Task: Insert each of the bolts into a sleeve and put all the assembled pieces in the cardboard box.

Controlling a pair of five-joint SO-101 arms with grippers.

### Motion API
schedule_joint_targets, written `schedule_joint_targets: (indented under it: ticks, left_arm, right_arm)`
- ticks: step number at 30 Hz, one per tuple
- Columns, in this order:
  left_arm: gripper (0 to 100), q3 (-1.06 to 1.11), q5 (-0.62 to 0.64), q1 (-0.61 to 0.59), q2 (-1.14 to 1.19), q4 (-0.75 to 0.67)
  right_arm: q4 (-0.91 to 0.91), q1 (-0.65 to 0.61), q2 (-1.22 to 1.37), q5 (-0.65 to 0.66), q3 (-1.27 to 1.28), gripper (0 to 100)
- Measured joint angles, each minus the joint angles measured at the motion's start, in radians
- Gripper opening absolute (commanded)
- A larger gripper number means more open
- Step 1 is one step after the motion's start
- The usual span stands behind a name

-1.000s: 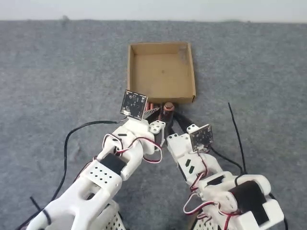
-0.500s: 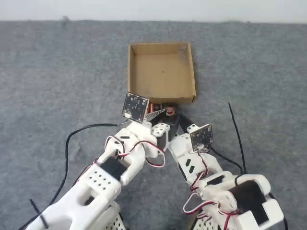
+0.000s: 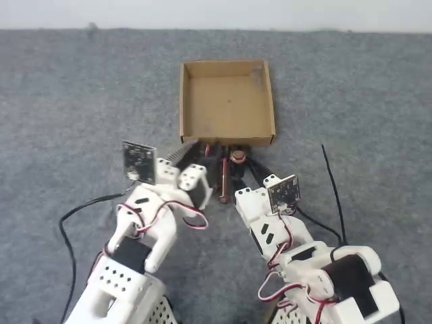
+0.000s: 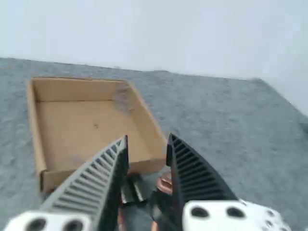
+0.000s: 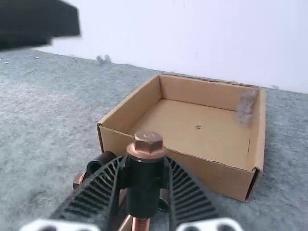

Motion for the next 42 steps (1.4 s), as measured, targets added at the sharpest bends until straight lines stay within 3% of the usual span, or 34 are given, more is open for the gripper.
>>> schedule_joint_targets:
  ticks: [12, 19, 29, 42]
  left_arm:
    - [12, 0.101, -0.009, -0.307, 0.000, 0.147]
    - [12, 0.203, -0.178, -0.474, -0.003, 0.149]
    - [12, 0.201, -0.206, -0.531, -0.008, 0.149]
    - [12, 0.201, -0.206, -0.531, -0.008, 0.149]
  right_arm:
    - [0.000, 0.000, 0.000, 0.000, 0.000, 0.6]
    - [0.000, 0.078, 0.000, 0.000, 0.000, 0.6]
    - [0.008, 0.199, 0.000, 0.000, -0.210, 0.6]
    - [0.611, 0.196, 0.002, 0.000, -0.738, 0.6]
